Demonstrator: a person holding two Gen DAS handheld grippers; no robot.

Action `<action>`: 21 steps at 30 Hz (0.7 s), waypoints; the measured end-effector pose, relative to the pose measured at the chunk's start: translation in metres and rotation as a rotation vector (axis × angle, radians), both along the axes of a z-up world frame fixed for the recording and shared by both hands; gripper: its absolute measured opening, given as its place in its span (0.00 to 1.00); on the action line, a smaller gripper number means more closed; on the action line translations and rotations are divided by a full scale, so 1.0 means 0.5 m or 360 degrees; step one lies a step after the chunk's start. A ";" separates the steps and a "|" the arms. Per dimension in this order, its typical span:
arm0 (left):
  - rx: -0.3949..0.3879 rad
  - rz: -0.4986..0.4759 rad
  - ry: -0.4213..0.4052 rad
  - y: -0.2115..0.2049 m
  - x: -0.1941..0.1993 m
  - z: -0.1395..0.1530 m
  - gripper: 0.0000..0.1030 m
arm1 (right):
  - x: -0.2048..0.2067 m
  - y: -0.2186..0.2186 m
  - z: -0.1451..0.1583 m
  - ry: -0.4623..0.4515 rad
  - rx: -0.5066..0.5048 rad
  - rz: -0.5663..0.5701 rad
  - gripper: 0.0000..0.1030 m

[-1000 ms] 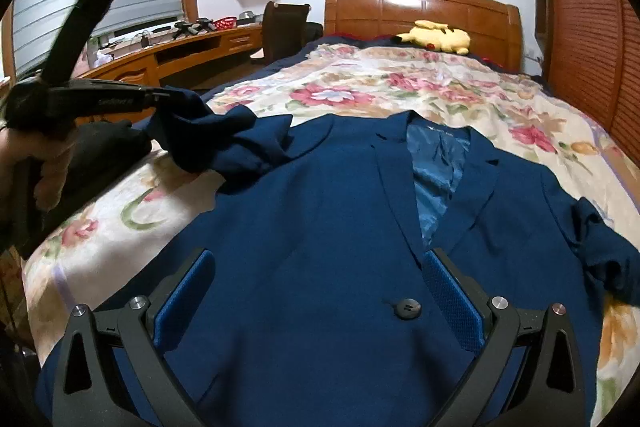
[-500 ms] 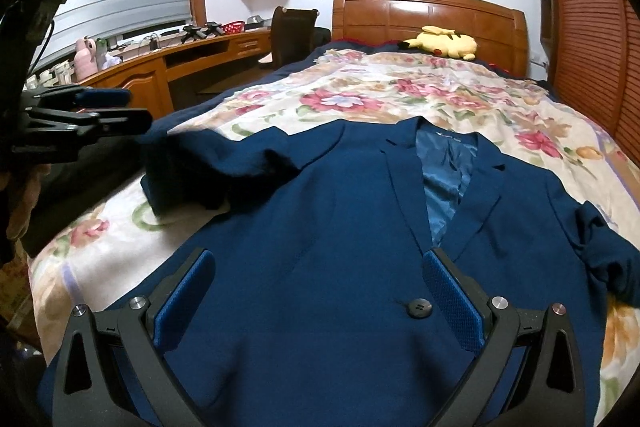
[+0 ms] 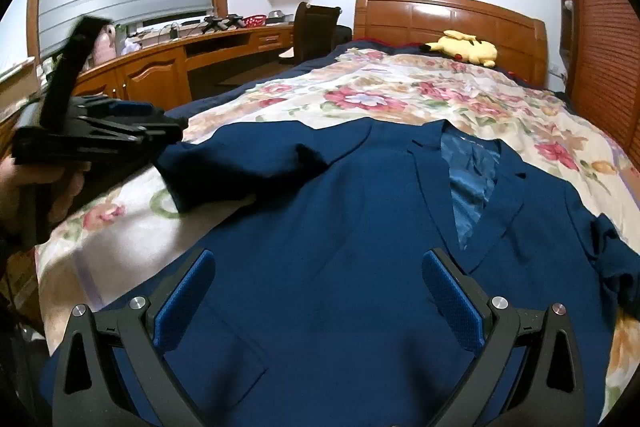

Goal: Fold large clothes
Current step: 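Fold the gripped jacket side inward over the front with the left tool, release, then grasp the jacket sleeve nearest the left tool with the left tool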

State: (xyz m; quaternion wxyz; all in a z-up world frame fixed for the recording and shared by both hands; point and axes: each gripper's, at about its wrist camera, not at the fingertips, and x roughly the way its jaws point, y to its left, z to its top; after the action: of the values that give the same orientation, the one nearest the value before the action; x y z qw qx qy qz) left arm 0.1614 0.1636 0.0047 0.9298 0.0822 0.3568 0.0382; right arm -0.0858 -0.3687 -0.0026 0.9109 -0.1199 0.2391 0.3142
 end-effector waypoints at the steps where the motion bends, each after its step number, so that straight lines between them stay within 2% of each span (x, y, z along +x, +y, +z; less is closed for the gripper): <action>1: 0.0000 0.0015 0.0015 0.007 0.004 -0.009 0.80 | 0.001 0.001 -0.002 0.0003 -0.0004 0.0001 1.00; 12: -0.0066 0.0270 0.0223 0.106 0.061 -0.115 0.80 | 0.009 0.007 -0.006 0.0020 -0.0017 0.0008 1.00; 16: -0.0141 0.0296 0.0309 0.126 0.073 -0.141 0.80 | 0.010 0.012 -0.010 0.0024 -0.0026 0.0010 1.00; 21: -0.0311 0.0275 0.0389 0.143 0.083 -0.158 0.80 | 0.004 0.013 -0.009 0.0019 -0.0031 0.0013 1.00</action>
State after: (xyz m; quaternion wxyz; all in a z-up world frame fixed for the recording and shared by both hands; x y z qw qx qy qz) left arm 0.2028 0.2349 -0.0742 0.8762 -0.0355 0.4750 0.0730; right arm -0.0839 -0.3620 -0.0070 0.9069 -0.1279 0.2470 0.3164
